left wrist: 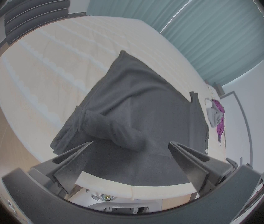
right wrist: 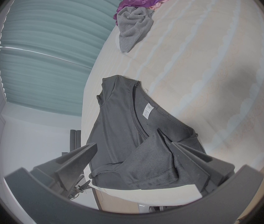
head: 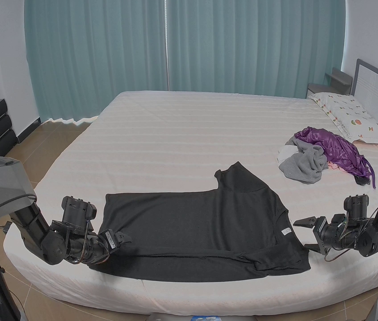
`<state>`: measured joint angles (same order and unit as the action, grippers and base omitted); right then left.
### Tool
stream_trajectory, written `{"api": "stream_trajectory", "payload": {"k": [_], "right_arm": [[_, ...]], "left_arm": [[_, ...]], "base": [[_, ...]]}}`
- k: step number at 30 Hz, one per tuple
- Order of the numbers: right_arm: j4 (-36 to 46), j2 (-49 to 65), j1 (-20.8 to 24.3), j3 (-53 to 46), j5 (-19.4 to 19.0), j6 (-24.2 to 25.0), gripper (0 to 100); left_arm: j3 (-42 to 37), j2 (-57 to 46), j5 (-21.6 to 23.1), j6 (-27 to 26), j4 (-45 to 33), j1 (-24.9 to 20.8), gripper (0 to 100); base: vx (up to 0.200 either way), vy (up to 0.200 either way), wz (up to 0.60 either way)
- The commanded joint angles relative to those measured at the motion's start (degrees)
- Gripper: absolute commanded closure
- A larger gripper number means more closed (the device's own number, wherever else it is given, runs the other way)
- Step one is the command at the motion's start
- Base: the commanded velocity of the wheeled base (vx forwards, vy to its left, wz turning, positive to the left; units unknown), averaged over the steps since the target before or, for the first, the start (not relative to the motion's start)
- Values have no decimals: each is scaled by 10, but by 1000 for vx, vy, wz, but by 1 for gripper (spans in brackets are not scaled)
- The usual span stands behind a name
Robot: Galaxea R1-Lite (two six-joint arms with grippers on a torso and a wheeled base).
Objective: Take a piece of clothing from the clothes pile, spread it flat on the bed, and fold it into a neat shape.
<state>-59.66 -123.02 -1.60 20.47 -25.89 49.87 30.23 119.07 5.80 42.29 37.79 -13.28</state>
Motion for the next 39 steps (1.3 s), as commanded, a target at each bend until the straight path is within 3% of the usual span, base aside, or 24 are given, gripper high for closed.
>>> {"api": "stream_trajectory", "payload": {"k": [1, 11, 23, 39], "right_arm": [[0, -1, 0, -2, 0, 0, 0], [0, -5, 4, -2, 1, -1, 0], [0, -5, 5, -2, 2, -2, 0], [-1, -6, 11, -4, 5, -2, 0]], "left_arm": [[6, 5, -3, -4, -6, -11, 0], [47, 72, -43, -23, -7, -4, 0], [89, 83, -47, -15, 2, 15, 0], [112, 83, -46, 66, 62, 35, 0]], "base": [[0, 0, 0], [0, 0, 0], [0, 0, 0], [0, 0, 0]]}}
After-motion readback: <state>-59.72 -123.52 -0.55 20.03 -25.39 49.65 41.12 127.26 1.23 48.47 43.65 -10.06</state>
